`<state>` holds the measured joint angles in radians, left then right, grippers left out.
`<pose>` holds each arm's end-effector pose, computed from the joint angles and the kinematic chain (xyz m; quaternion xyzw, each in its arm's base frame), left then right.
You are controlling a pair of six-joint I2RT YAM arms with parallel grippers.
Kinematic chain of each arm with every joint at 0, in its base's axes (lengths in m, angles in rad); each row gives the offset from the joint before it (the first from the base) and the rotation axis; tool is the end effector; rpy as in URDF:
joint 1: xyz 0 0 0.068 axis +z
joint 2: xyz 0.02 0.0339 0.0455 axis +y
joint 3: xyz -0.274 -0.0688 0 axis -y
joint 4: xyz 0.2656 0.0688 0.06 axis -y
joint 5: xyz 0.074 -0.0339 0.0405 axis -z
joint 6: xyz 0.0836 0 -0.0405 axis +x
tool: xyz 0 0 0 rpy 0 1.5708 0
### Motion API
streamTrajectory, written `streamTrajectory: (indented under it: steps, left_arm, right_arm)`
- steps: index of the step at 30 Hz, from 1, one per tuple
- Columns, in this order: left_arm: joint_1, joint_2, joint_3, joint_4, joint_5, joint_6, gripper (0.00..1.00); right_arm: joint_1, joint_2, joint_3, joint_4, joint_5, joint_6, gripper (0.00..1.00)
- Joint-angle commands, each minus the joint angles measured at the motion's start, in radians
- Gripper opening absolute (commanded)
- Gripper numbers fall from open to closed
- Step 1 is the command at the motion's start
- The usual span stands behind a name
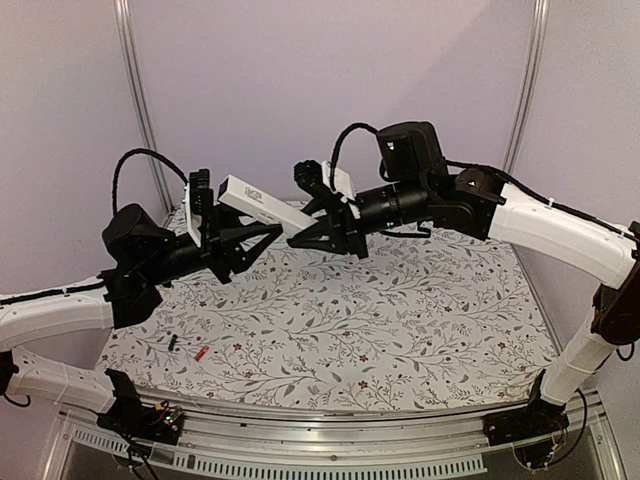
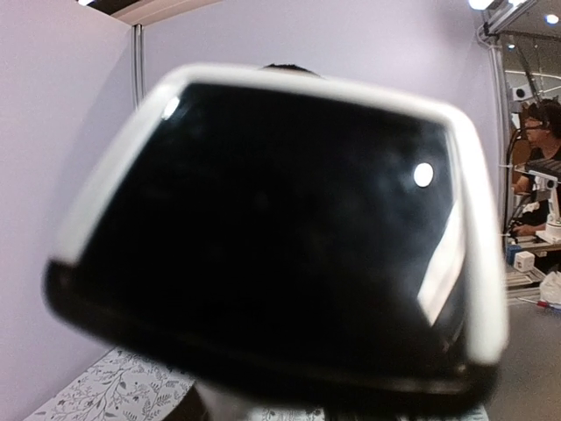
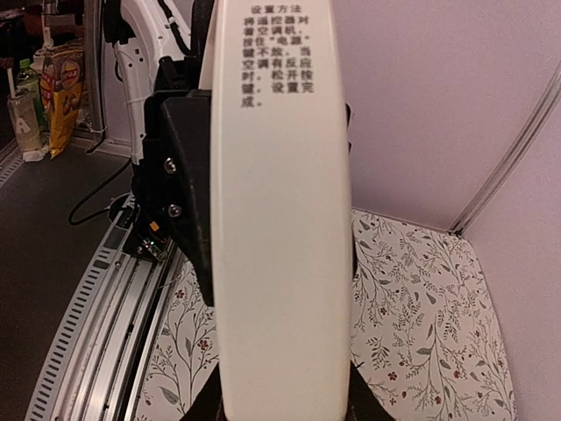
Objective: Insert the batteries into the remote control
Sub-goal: Pass from the right arm to the left, then remove the battery cover from the remote control.
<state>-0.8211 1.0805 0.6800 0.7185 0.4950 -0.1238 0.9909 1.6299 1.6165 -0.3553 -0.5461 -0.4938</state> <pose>0.1748 -0.2460 0.3531 0.3807 0.4664 -0.4853 0.6341 0.2038 0.3904 0.3910 -0.6493 0.4821 0.3495 0.4731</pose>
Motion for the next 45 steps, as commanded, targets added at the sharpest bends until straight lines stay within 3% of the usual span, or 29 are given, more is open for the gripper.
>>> streamTrajectory:
  steps: [1, 9, 10, 13, 17, 18, 21, 22, 23, 26, 29, 32, 40, 42, 45]
  left_arm:
    - [-0.024, 0.018, 0.035, 0.023, 0.048, -0.010, 0.35]
    - [-0.029, 0.032, 0.046, 0.048, 0.073, -0.027, 0.42]
    - [-0.030, 0.033, 0.047, 0.048, 0.076, -0.028, 0.35]
    - [-0.032, 0.028, 0.040, 0.051, 0.057, -0.037, 0.00]
    - [-0.033, 0.011, 0.025, 0.056, 0.040, -0.046, 0.00]
    - [-0.032, 0.008, 0.022, 0.059, 0.030, -0.059, 0.00]
    - [-0.032, 0.000, 0.017, 0.075, -0.046, -0.119, 0.00]
    - [-0.033, 0.000, 0.017, 0.077, -0.086, -0.158, 0.00]
    - [-0.032, -0.003, 0.022, 0.073, -0.134, -0.201, 0.00]
    - [-0.030, 0.005, 0.051, 0.040, -0.226, -0.360, 0.00]
    - [-0.028, 0.027, 0.083, 0.021, -0.197, -0.475, 0.00]
    - [-0.028, 0.046, 0.100, 0.019, -0.144, -0.513, 0.00]
    - [-0.028, 0.051, 0.101, 0.038, -0.090, -0.539, 0.00]
    - [-0.028, 0.058, 0.104, 0.049, -0.073, -0.547, 0.00]
    - [-0.028, 0.073, 0.104, 0.074, -0.030, -0.555, 0.00]
  right_arm:
    - [0.001, 0.013, 0.026, -0.028, -0.013, -0.008, 0.00]
    - [0.000, 0.007, 0.028, -0.034, -0.032, -0.008, 0.00]
    - [0.001, 0.007, 0.028, -0.034, -0.030, -0.008, 0.00]
    - [0.000, 0.005, 0.028, -0.036, -0.029, -0.007, 0.00]
    - [0.000, 0.000, 0.028, -0.033, -0.026, -0.006, 0.00]
    - [0.000, -0.002, 0.026, -0.028, -0.014, -0.005, 0.12]
    - [0.001, -0.025, -0.014, 0.044, 0.053, 0.006, 0.88]
    - [0.000, -0.038, -0.051, 0.097, 0.083, 0.005, 0.97]
    - [0.000, -0.074, -0.096, 0.159, 0.119, 0.004, 0.99]
    - [0.000, -0.169, -0.279, 0.389, 0.146, -0.067, 0.99]
    - [0.002, -0.263, -0.437, 0.601, 0.147, -0.160, 0.99]
    - [0.002, -0.261, -0.434, 0.637, 0.153, -0.229, 0.98]
    - [0.035, -0.183, -0.431, 0.683, 0.192, -0.414, 0.84]
    - [0.042, -0.170, -0.428, 0.707, 0.207, -0.436, 0.78]
    - [0.047, -0.151, -0.420, 0.730, 0.204, -0.437, 0.56]
